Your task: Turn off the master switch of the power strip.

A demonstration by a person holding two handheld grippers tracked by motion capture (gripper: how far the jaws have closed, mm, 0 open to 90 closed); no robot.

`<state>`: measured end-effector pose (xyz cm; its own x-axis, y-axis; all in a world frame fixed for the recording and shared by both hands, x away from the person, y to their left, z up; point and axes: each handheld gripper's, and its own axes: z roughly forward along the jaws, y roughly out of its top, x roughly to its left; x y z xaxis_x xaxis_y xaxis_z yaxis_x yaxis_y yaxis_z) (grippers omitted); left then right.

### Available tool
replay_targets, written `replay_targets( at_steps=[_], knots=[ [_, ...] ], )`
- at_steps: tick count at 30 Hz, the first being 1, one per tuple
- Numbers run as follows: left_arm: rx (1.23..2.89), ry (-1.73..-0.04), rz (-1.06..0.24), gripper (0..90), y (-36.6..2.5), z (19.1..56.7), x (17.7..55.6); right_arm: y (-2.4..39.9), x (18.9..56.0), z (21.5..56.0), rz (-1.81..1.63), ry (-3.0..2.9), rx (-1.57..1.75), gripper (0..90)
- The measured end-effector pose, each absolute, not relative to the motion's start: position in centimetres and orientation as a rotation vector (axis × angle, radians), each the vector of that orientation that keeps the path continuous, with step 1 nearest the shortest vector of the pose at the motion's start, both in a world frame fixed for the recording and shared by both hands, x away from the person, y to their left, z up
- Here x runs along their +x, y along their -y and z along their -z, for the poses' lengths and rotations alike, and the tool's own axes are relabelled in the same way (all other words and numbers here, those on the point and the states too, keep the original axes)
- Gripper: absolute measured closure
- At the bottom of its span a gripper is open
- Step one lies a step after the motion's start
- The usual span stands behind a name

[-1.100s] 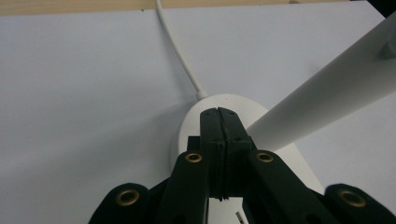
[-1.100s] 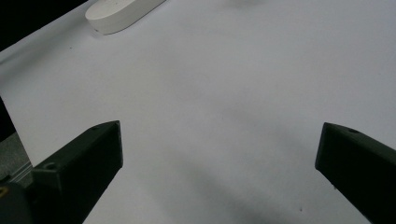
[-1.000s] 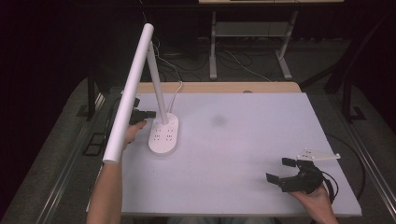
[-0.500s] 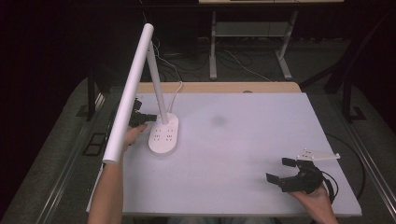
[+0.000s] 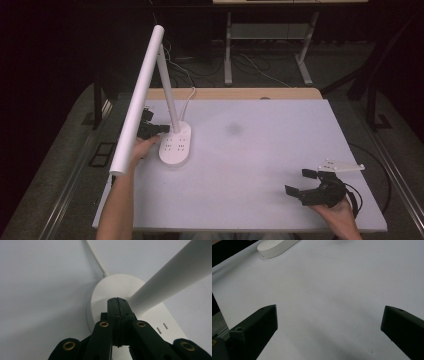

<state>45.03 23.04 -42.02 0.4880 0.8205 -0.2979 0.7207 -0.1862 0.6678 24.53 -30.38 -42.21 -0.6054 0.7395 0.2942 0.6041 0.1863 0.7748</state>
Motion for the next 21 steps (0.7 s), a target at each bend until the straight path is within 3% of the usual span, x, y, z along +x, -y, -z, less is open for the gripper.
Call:
replay_targets(
  at_steps=[21],
  knots=[
    [1.934, -1.390, -0.219, 90.0, -21.9, 41.8, 44.8, 30.3, 24.1, 41.7, -1.416, -2.288, 1.290, 0.1]
  ],
)
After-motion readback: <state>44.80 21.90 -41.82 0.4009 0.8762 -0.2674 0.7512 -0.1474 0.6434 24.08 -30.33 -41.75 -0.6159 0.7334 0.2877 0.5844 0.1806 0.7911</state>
